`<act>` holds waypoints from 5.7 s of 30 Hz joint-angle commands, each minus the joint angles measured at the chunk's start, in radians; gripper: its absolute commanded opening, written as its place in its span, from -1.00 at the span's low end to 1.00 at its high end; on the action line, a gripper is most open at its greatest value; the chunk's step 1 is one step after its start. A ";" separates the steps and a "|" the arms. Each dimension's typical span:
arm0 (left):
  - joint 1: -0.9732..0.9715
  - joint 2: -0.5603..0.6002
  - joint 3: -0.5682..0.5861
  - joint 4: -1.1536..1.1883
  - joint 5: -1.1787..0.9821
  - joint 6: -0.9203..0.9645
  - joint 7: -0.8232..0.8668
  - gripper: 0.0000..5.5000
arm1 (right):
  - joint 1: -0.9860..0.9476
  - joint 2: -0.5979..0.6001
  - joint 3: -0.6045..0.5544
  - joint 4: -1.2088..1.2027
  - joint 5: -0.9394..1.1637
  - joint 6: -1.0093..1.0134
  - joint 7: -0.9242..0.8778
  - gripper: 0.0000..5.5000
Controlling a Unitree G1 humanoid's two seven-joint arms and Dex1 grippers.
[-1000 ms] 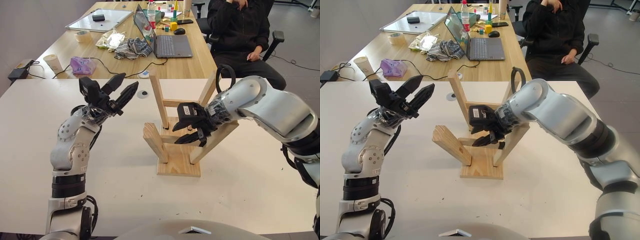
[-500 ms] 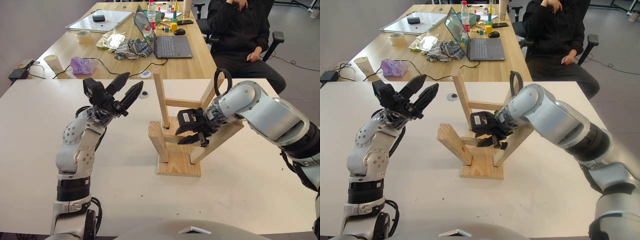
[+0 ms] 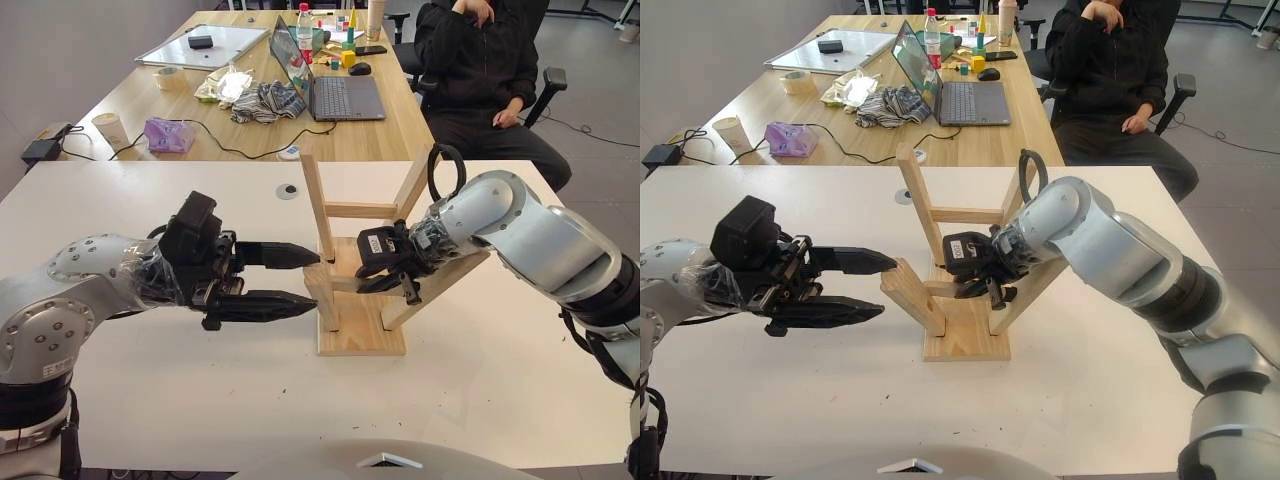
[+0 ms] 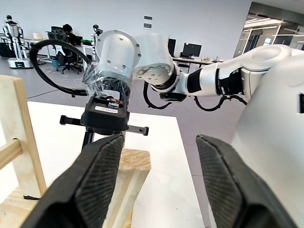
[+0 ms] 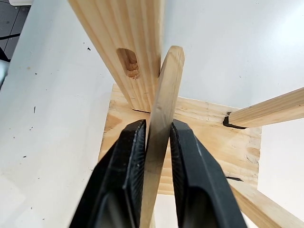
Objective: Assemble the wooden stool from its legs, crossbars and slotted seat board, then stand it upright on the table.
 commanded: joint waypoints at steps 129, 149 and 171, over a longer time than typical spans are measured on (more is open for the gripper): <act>0.434 0.090 0.172 0.126 0.352 -0.321 -0.334 0.22 | 0.222 0.009 -0.688 0.289 0.308 0.156 -0.216 -0.83; 0.524 -0.069 0.302 0.057 0.043 0.130 0.233 -0.99 | 1.020 0.165 -1.009 -0.166 0.372 0.013 -0.549 -1.00; 0.622 -0.715 0.326 -0.149 -0.753 -0.640 1.804 -0.99 | 1.239 0.416 -1.264 -0.367 1.590 -0.395 -2.096 -1.00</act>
